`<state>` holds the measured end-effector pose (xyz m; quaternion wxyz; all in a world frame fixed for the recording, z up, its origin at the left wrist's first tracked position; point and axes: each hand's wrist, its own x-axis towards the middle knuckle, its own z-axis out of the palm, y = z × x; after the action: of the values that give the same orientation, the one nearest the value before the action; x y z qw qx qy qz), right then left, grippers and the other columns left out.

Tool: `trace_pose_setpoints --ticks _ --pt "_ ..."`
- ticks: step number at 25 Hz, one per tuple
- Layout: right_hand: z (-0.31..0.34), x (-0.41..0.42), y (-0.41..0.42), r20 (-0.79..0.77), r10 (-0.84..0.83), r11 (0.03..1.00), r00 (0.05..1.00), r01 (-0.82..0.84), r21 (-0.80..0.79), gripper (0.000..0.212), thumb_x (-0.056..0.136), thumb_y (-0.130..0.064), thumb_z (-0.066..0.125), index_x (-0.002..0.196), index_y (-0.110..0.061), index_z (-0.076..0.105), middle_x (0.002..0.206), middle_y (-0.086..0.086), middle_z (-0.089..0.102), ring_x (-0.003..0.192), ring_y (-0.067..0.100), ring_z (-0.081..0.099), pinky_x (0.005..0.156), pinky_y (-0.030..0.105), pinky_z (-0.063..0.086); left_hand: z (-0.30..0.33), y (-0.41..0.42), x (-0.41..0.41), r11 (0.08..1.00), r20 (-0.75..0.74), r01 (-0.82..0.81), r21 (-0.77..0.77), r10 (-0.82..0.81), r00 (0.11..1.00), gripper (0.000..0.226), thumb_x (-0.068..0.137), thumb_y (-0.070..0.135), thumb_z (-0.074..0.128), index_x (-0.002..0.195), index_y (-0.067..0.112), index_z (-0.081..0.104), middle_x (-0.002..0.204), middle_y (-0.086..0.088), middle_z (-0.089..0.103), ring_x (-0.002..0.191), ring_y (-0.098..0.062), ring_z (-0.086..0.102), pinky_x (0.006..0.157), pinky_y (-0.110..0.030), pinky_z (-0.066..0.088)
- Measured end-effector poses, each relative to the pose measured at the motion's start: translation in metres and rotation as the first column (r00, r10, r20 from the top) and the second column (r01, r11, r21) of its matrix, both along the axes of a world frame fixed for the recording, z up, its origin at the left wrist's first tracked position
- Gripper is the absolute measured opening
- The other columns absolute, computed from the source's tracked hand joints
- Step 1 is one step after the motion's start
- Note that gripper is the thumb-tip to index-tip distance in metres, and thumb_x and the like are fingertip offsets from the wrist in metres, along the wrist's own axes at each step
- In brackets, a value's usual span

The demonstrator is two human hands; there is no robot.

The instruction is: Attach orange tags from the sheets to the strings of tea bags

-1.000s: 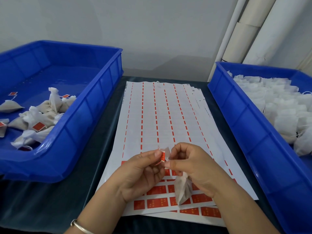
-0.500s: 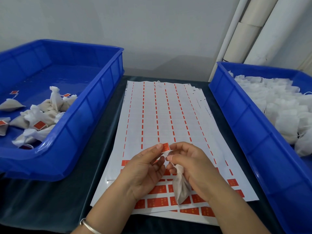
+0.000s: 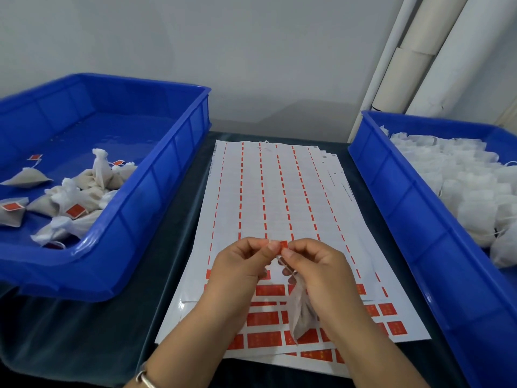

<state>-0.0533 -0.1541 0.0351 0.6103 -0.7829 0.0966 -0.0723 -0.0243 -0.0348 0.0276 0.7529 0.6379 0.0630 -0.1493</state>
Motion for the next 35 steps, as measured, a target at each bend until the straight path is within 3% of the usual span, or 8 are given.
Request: trace_pose_setpoints --ticks 7,13,18,21,25,28,31,35 --pt "0.024 0.003 -0.001 0.087 0.008 0.997 0.996 -0.015 0.074 0.020 0.091 -0.026 0.055 0.078 -0.033 0.068 0.076 -0.020 0.071 0.077 -0.002 0.066 0.069 0.012 0.052 0.064 0.020 0.014 0.980 0.364 -0.051 0.194 -0.024 0.931 0.016 0.060 0.042 0.065 0.075 0.037 0.071 0.074 0.011 0.071 0.063 -0.002 0.063 0.055 -0.013 0.050" --pt "0.029 -0.002 0.001 0.046 0.022 0.993 0.999 -0.028 0.117 0.019 0.094 -0.022 0.053 0.084 -0.030 0.068 0.076 -0.018 0.071 0.076 0.000 0.067 0.063 0.007 0.049 0.118 0.089 0.053 0.900 0.578 -0.422 -0.108 0.402 0.710 0.011 0.071 0.039 0.075 0.072 0.030 0.069 0.077 0.006 0.071 0.073 -0.005 0.067 0.065 -0.019 0.053" --pt "0.031 -0.005 0.002 0.015 0.038 0.993 0.999 -0.040 0.113 0.019 0.094 -0.019 0.054 0.086 -0.030 0.068 0.075 -0.017 0.071 0.076 0.002 0.068 0.062 0.008 0.050 0.115 0.156 0.102 0.759 0.564 -0.630 -0.165 0.596 0.571 0.014 0.080 0.043 0.061 0.079 0.030 0.059 0.078 0.013 0.063 0.079 0.001 0.061 0.085 -0.020 0.051" --pt "0.030 -0.008 -0.001 -0.009 0.049 0.993 0.999 -0.048 0.107 0.020 0.095 -0.019 0.053 0.087 -0.030 0.067 0.076 -0.017 0.071 0.076 0.001 0.067 0.065 0.009 0.051 0.098 0.176 0.120 0.700 0.547 -0.697 -0.154 0.648 0.530 0.006 0.088 0.032 0.051 0.083 0.030 0.051 0.081 0.012 0.054 0.075 0.004 0.055 0.083 -0.015 0.047" --pt "0.027 -0.007 -0.005 -0.062 0.050 0.997 0.997 -0.046 0.066 0.021 0.095 -0.020 0.051 0.087 -0.033 0.065 0.076 -0.021 0.070 0.077 -0.003 0.066 0.066 0.008 0.050 0.076 0.161 0.127 0.697 0.404 -0.717 0.012 0.652 0.641 0.007 0.095 0.020 0.042 0.092 0.024 0.046 0.106 0.005 0.053 0.066 0.005 0.048 0.071 -0.011 0.042" --pt "0.032 -0.005 -0.012 -0.082 0.047 0.999 0.996 -0.049 -0.013 0.019 0.095 -0.023 0.052 0.087 -0.037 0.063 0.081 -0.019 0.069 0.077 -0.006 0.065 0.067 0.008 0.050 0.069 0.112 0.093 0.754 0.392 -0.642 0.141 0.553 0.735 0.013 0.086 0.020 0.056 0.080 0.030 0.060 0.086 0.007 0.066 0.060 0.000 0.052 0.050 -0.018 0.042" --pt "0.054 -0.008 -0.036 -0.047 -0.008 0.986 0.999 0.000 -0.164 0.017 0.094 -0.030 0.053 0.088 -0.044 0.060 0.086 -0.026 0.065 0.079 -0.014 0.061 0.066 0.010 0.048 0.049 0.051 0.053 0.833 0.455 -0.415 0.366 0.229 0.861 0.019 0.086 0.016 0.061 0.079 0.033 0.062 0.078 0.008 0.065 0.058 -0.005 0.058 0.048 -0.018 0.042" --pt "0.098 -0.014 -0.109 0.035 -0.181 0.911 0.983 0.181 -0.371 0.027 0.093 -0.021 0.051 0.085 -0.047 0.058 0.087 -0.028 0.061 0.076 -0.003 0.062 0.056 0.011 0.039 0.012 -0.004 0.035 0.730 0.355 -0.089 0.678 -0.218 0.909 0.018 0.088 0.020 0.061 0.081 0.037 0.058 0.086 0.017 0.060 0.075 -0.003 0.059 0.056 -0.009 0.042"
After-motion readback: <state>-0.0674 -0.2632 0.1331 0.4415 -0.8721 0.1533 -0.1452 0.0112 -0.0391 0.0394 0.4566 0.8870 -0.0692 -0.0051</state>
